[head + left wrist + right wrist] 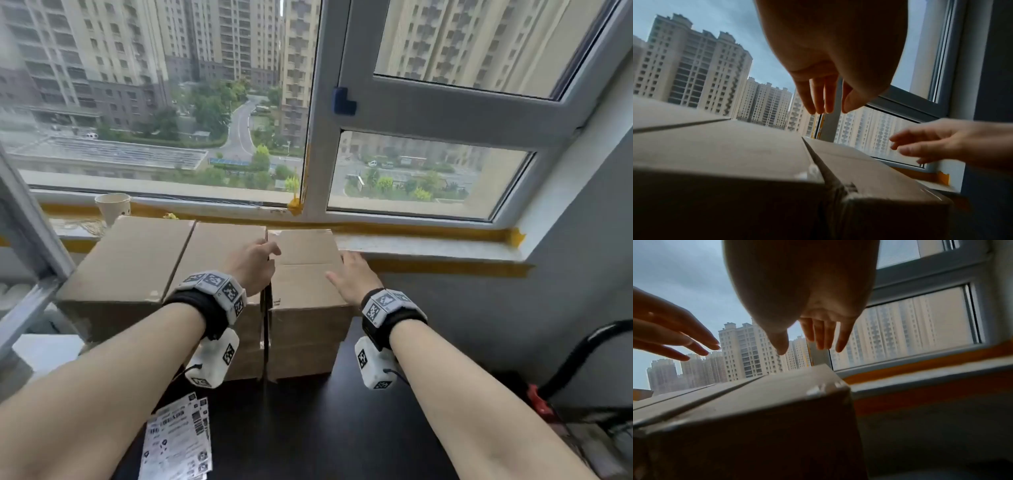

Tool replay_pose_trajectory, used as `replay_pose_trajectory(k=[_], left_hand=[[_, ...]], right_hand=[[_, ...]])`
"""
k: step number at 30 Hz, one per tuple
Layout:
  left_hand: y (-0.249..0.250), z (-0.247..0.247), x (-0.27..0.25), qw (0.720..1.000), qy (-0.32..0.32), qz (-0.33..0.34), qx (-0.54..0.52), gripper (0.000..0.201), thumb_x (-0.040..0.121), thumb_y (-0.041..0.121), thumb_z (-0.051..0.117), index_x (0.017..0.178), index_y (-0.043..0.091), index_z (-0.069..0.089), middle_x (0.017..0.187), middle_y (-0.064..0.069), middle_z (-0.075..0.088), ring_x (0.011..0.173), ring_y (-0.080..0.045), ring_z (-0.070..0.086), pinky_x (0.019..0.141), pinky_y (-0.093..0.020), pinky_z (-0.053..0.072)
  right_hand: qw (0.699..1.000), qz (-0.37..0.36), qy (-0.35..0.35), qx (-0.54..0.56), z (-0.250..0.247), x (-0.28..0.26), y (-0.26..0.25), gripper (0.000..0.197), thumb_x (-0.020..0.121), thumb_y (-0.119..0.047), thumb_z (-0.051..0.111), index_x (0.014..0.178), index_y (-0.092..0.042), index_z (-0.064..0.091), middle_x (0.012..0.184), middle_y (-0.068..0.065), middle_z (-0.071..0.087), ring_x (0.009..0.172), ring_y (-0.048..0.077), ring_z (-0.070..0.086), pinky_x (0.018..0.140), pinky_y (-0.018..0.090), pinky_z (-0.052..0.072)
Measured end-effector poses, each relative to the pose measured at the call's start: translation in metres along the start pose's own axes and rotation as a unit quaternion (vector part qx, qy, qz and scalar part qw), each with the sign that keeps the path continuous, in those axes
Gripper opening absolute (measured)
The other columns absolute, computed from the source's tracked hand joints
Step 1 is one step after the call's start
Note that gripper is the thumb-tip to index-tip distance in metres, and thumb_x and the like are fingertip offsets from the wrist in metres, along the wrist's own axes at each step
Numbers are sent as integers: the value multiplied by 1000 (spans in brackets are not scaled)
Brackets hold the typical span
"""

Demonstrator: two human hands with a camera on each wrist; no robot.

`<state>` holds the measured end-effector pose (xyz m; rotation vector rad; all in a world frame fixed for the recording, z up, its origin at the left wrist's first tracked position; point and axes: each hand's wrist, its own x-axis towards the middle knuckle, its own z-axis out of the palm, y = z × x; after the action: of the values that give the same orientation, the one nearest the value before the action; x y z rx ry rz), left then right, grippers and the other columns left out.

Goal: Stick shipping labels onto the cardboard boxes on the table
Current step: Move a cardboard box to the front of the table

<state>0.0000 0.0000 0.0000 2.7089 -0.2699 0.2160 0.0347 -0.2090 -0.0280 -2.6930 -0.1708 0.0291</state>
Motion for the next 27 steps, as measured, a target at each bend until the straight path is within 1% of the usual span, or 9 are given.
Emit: replay_pose_trajectory(k=[3,5,10,14,17,20,22,25,27], left_hand=[[4,19,-4,997,3,-46,-66,30,92,12,48,121,12,56,129,-7,53,113,-27,54,98,-36,41],[9,31,-6,993,-5,-74,-90,32,91,11,49,123,11,54,131,-8,51,116,-27,51,100,-36,40],[19,57,-8,986,-30,-112,-123,41,91,7,48,131,6,44,141,-10,39,127,-28,44,107,-34,34],[25,67,-6,981,-58,-152,-106,55,90,9,47,142,4,27,145,-15,36,134,-29,36,111,-36,30],[28,70,-4,974,-73,-195,-85,63,90,13,46,146,11,17,134,-21,48,117,-37,52,100,-43,42],[28,72,-3,968,-40,-205,-137,64,88,8,48,144,14,19,123,-22,55,100,-34,58,89,-39,47],[31,72,-2,959,-7,-199,-201,63,87,1,51,143,12,24,129,-19,52,104,-31,56,85,-31,44],[44,68,1,933,21,-185,-308,60,85,-5,55,139,8,32,139,-14,45,122,-29,50,88,-26,41],[59,65,3,910,31,-171,-376,59,83,-8,57,136,7,38,136,-12,47,119,-23,51,86,-23,44]], right_hand=[[995,54,-37,76,10,2,23,76,90,-34,59,147,-6,17,151,14,27,140,29,28,115,41,26],[985,74,-57,147,19,3,37,82,88,-33,62,148,-8,14,152,14,26,139,29,30,114,40,28],[948,89,-81,296,27,8,55,83,84,-29,68,148,-13,17,149,13,35,133,28,41,109,42,38],[914,90,-88,386,29,8,64,78,84,-18,69,147,-13,23,144,15,40,131,28,44,104,45,44],[873,97,-112,466,29,5,68,69,86,-5,64,145,-13,30,139,19,48,125,30,51,101,47,47],[838,89,-130,523,23,-1,71,60,90,5,54,144,-12,34,136,17,52,103,22,62,81,30,55],[824,86,-138,542,18,-7,76,58,91,6,50,144,-13,34,134,16,53,86,13,62,65,20,53],[813,83,-121,564,5,-18,87,59,92,7,48,145,-14,33,129,14,55,85,11,61,62,19,53],[808,80,-97,576,-7,-27,98,60,91,9,47,145,-16,34,132,15,53,90,14,61,64,21,54]])
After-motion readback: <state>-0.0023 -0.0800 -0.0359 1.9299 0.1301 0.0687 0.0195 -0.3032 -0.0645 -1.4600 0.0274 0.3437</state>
